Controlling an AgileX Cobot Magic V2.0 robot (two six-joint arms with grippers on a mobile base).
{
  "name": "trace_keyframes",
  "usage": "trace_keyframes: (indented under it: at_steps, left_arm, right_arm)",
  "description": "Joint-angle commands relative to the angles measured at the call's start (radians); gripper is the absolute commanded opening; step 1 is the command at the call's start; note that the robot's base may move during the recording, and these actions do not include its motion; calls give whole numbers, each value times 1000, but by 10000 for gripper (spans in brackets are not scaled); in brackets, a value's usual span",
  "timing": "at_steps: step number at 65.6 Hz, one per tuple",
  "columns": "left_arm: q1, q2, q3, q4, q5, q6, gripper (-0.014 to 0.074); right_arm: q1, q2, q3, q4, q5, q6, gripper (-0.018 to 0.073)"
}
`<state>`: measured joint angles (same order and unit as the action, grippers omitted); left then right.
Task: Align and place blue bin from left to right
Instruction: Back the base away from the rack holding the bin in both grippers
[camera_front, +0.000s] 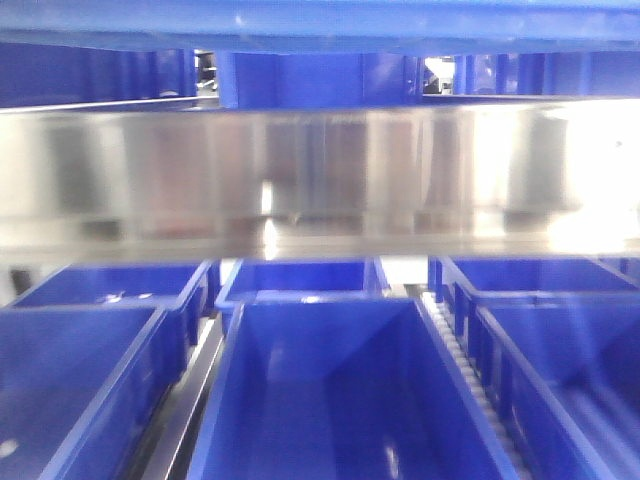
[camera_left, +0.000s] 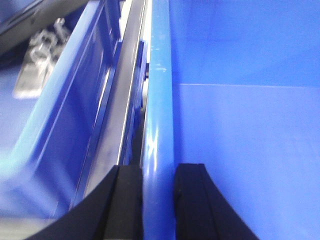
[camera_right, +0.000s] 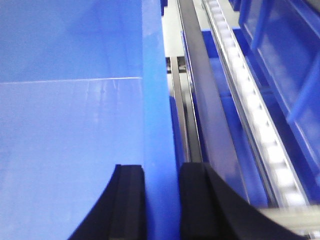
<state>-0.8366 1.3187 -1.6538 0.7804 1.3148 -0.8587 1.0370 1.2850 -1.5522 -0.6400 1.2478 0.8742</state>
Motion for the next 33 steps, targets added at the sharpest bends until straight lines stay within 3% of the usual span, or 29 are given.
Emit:
trace_keyframes:
  at_steps: [1,33]
  left_arm:
    - [-28,-8,-11,-34,-103,2,-111]
    - [-28,-8,-11,-34,-103,2,-111]
  right_arm:
    - [13,-12,-10,-20,-185,10,-166]
    - [13,-12,-10,-20,-185,10,-166]
